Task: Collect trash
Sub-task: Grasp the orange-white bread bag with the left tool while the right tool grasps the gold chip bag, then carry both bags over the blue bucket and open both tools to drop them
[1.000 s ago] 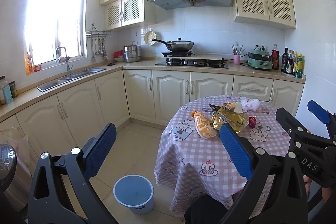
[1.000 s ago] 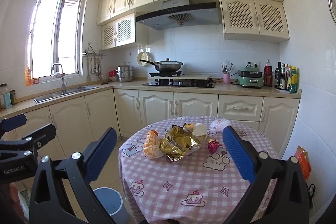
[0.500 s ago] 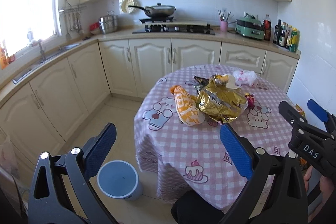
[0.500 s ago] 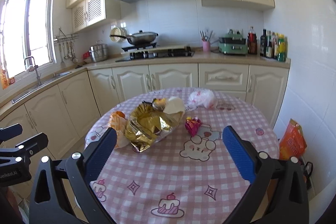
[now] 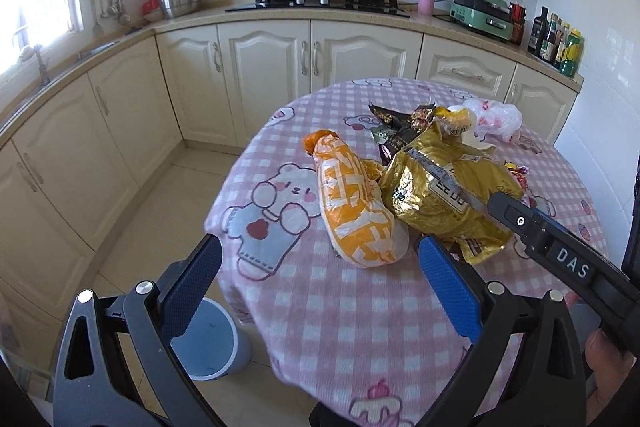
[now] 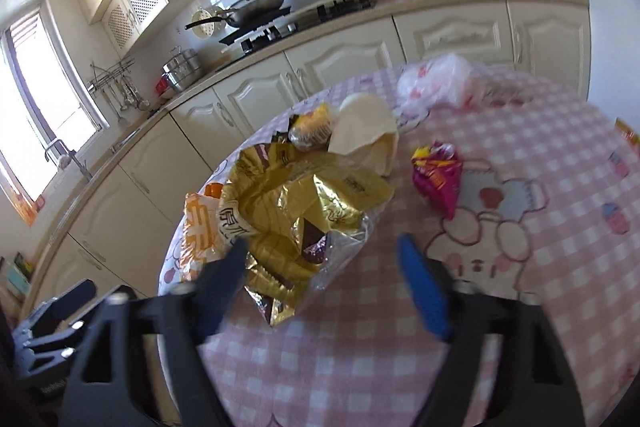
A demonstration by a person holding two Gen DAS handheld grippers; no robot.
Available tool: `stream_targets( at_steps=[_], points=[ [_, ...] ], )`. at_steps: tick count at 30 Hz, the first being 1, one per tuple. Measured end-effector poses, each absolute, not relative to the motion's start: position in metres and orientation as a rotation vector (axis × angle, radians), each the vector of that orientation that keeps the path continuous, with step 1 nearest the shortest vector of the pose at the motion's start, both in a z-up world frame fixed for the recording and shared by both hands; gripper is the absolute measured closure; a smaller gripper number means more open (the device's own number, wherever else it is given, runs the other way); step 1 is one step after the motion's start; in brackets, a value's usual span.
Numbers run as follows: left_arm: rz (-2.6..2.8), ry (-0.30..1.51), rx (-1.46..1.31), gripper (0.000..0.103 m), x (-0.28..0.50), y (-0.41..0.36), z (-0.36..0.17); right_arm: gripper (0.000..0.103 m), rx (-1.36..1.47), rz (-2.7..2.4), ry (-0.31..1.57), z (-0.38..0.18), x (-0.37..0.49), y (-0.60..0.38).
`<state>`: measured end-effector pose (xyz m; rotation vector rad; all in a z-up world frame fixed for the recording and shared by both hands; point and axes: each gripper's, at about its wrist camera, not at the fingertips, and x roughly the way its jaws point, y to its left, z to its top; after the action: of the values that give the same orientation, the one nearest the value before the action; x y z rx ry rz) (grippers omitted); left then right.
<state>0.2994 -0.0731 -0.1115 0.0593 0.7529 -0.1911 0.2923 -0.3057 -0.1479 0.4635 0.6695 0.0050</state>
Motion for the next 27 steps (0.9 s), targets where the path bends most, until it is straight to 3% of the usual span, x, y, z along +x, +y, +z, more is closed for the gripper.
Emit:
stream_targets(
  at_steps=[2,4,8,13,27],
  points=[
    [-0.216,0.776,0.048,0.008,0.312,-0.077,-0.119,0.062,0.470,0.007,0.679,-0.151,0.297,-0.306],
    [-0.232,0.793,0.045,0.015,0.322,-0.082,-0.127,0.080,0.459,-0.001,0.667,-0.151,0.298,-0.308],
    [-0.258,0.855,0.021,0.032,0.345,-0.088,-0.146,0.088,0.422,-0.003,0.638,-0.148,0.301,-0.309],
    [-0.284,0.889,-0.017,0.068,0.355,-0.088,-0.156,0.097,0.371,-0.025,0.585,-0.136,0.293,-0.310],
    [-0.315,0.697,-0.113,0.071,0.290,-0.030,-0.096,0.100,0.262,0.013,0.371,-0.061,0.251,-0.271]
  ],
)
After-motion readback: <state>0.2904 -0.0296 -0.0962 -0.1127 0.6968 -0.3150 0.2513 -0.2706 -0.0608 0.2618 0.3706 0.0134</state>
